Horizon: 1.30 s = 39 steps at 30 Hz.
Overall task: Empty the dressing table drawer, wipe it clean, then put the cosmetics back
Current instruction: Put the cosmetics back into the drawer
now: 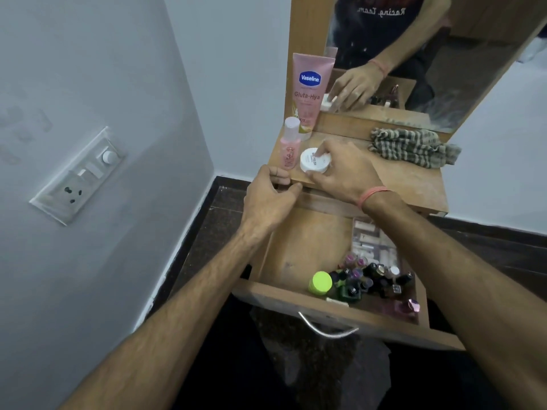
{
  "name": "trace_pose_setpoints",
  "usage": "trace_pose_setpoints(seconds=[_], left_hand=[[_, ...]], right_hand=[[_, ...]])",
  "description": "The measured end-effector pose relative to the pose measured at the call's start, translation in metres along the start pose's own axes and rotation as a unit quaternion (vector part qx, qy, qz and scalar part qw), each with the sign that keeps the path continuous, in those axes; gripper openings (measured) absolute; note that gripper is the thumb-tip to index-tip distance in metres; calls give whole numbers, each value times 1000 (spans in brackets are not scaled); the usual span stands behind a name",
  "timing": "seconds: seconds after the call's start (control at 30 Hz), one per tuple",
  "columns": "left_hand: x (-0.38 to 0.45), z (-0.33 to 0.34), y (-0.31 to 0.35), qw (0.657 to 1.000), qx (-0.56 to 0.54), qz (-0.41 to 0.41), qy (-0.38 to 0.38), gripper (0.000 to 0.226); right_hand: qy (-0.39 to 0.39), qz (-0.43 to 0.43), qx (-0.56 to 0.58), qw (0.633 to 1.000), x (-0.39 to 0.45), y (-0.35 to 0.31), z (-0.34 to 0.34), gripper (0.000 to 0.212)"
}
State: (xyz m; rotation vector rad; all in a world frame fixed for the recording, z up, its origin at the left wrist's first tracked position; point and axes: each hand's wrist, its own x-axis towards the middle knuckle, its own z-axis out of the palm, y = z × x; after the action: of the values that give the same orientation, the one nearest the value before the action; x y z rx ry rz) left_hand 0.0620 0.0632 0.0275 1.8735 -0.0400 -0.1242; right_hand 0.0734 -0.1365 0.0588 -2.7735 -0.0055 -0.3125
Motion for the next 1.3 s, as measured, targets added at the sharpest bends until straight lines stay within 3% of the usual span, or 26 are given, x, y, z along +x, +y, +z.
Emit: trace_pose_setpoints(seconds=[0.13, 0.27, 0.33, 0.5, 0.6, 0.77, 0.93, 1.1, 1.3], left_hand=[[-15, -5, 3, 996, -61, -19, -56, 14], [-26, -19, 7, 987, -83, -42, -133, 24], [-31, -24, 5, 981, -51, -58, -177, 29], [-36, -34, -7, 967, 42, -109, -225, 32], [-38, -34, -7, 940, 179, -93, -276, 36], [-37, -33, -9, 929, 255, -75, -259, 30], [-40, -37, -9, 923, 287, -59, -250, 31], [-54, -37, -3, 906, 379, 29, -184, 38], [-58, -35, 2, 921, 354, 35, -160, 32]], right_hand=[[36, 22, 156, 987, -44, 2, -11, 58], [-57, -3, 192, 980, -90, -7, -7, 73], [-82, -34, 164, 982, -104, -14, 0, 72], [-126, -13, 191, 973, -121, -26, 17, 68], [-175, 10, 201, 964, -125, -31, 24, 68], [-247, 44, 239, 938, -121, -37, 19, 60], [-270, 87, 284, 916, -108, -31, 26, 25], [-314, 115, 226, 915, -102, -39, 47, 24], [-347, 65, 123, 927, -100, -54, 64, 32]])
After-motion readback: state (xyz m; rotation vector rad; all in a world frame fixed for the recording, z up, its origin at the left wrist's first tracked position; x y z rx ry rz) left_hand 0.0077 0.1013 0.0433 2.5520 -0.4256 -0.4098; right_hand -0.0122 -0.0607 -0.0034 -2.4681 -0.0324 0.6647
